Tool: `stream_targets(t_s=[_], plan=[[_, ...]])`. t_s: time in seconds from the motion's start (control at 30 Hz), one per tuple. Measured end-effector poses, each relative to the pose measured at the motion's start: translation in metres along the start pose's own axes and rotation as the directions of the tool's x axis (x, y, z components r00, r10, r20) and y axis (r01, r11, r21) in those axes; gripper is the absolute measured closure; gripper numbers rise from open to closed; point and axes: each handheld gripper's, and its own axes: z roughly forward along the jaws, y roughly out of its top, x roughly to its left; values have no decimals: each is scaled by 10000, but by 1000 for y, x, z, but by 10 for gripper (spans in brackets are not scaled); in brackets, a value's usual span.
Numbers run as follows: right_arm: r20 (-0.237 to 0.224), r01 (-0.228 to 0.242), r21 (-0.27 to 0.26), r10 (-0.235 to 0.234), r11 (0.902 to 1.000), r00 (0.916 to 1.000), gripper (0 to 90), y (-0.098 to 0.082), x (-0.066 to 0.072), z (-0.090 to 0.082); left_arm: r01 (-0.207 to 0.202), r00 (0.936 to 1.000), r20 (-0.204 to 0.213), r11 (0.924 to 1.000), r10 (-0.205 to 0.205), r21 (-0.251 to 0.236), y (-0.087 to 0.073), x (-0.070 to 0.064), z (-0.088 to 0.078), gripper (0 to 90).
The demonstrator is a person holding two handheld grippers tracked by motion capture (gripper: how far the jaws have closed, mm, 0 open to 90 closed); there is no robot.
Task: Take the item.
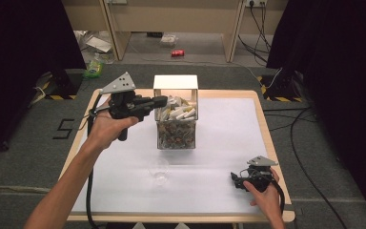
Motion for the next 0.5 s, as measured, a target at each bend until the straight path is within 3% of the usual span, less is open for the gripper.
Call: stream_targets(t_s=[0.5], plan=[[-7,-2,0,2,10000,10000,71,0,0,0,184,9995,251,9998,-184,22,-26,-4,-17,890]])
